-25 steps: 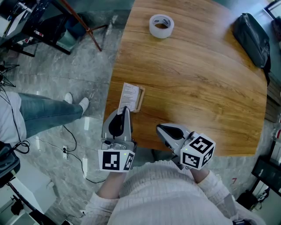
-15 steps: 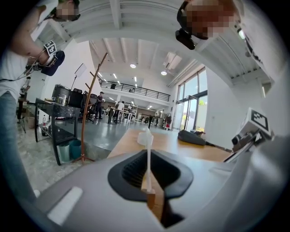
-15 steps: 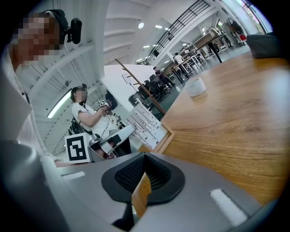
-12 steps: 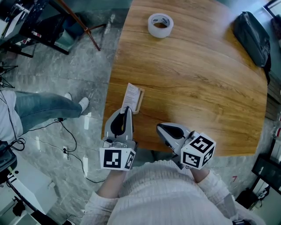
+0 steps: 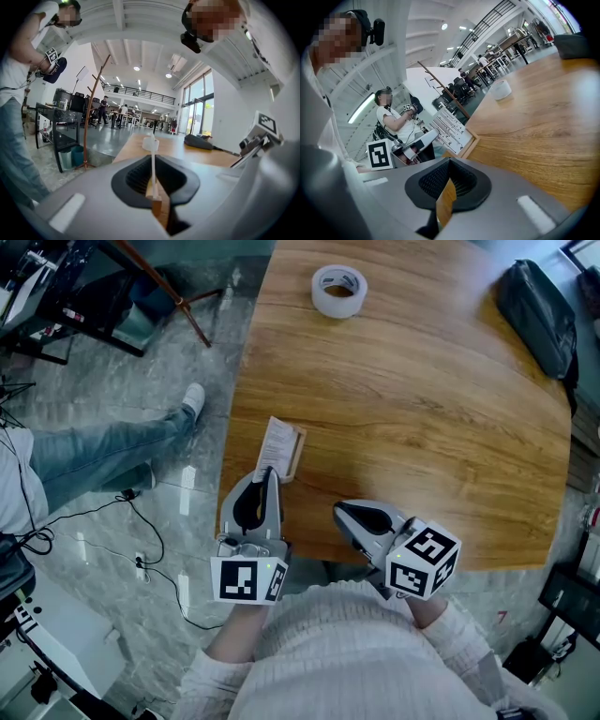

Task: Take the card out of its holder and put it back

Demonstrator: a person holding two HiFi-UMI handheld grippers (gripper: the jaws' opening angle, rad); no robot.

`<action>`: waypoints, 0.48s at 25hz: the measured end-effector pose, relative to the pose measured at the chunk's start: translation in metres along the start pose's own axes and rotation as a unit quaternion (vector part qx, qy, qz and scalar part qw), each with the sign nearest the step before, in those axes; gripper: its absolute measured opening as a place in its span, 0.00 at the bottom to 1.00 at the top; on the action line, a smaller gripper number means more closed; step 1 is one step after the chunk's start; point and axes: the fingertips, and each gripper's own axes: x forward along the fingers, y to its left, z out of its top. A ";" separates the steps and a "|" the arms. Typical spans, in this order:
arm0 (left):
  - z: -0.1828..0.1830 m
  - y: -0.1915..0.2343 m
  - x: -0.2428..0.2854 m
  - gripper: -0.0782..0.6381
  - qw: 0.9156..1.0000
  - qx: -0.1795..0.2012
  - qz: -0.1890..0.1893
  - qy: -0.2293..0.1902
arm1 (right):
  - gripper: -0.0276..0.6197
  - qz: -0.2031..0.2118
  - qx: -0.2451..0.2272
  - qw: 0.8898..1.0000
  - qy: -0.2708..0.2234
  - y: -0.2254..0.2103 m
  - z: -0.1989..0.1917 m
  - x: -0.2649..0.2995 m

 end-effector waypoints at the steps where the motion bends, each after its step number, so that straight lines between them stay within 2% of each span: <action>1: 0.000 0.000 0.000 0.14 1.000 0.004 -0.001 0.001 | 0.03 0.000 0.000 1.000 0.000 -0.001 0.000 0.000; 12: -0.007 -0.001 0.004 0.14 1.000 0.014 -0.003 0.015 | 0.03 0.006 0.000 1.000 0.004 -0.001 0.001 0.005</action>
